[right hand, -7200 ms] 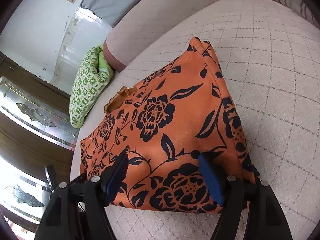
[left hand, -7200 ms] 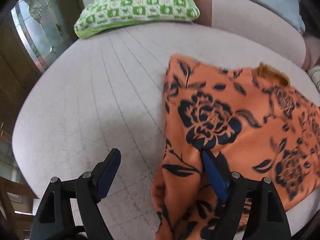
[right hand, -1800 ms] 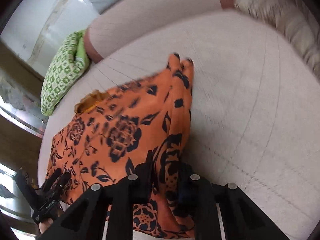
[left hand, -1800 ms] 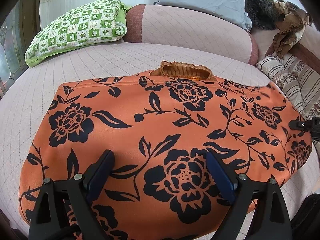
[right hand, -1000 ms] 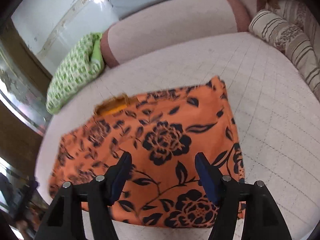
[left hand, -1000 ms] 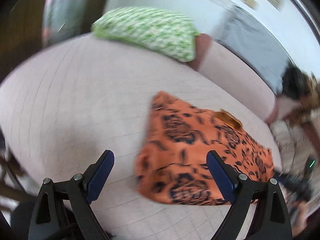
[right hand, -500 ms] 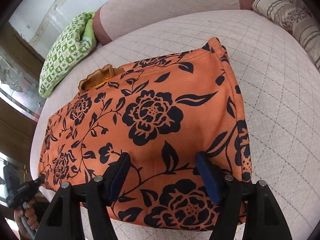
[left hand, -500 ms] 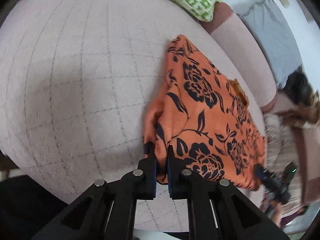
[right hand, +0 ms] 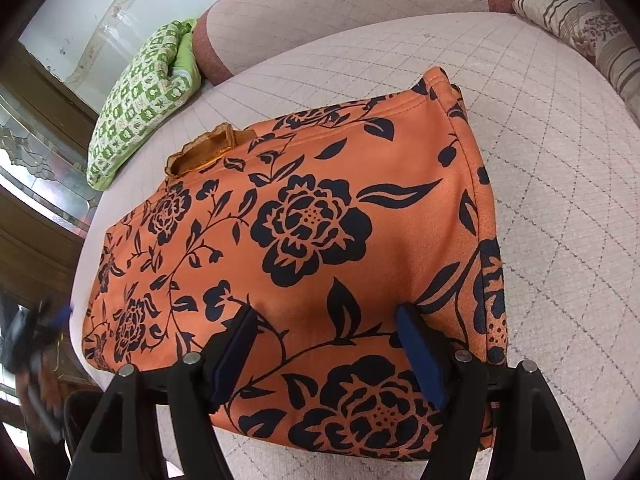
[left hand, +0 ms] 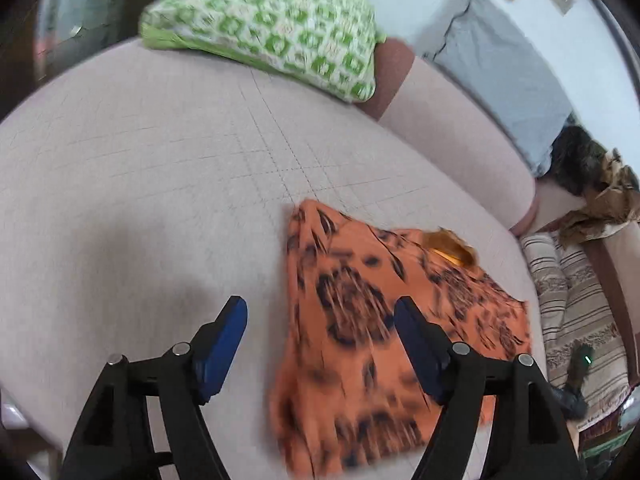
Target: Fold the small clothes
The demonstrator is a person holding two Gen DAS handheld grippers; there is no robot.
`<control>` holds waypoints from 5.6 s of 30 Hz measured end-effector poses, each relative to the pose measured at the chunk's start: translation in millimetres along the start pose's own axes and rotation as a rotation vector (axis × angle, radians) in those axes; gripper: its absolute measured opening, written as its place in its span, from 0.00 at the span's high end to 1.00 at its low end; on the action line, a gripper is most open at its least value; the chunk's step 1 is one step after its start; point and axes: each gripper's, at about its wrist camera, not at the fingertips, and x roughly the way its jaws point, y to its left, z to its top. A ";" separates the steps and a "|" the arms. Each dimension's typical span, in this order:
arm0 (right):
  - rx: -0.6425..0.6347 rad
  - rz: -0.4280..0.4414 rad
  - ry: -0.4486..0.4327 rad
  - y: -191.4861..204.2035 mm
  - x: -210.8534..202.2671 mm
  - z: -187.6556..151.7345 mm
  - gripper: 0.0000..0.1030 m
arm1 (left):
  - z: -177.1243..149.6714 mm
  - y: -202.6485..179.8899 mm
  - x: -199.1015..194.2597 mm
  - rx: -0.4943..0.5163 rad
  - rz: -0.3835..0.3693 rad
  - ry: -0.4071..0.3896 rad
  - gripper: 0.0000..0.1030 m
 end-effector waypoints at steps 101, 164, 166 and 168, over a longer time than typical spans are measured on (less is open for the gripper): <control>0.731 0.317 -0.256 -72.0 -42.3 -80.1 0.18 | -112.8 -143.6 33.9 0.442 0.224 -0.028 0.19; -0.436 0.150 -0.149 360.6 4.2 -42.6 0.89 | -61.5 13.7 -10.7 -0.246 0.284 -0.304 0.18; -0.472 0.114 -0.059 367.1 40.7 -63.1 0.86 | -62.3 15.3 -8.8 -0.258 0.283 -0.294 0.18; -0.511 0.062 0.064 367.2 85.1 -84.1 0.84 | -65.0 14.7 -9.1 -0.263 0.288 -0.293 0.18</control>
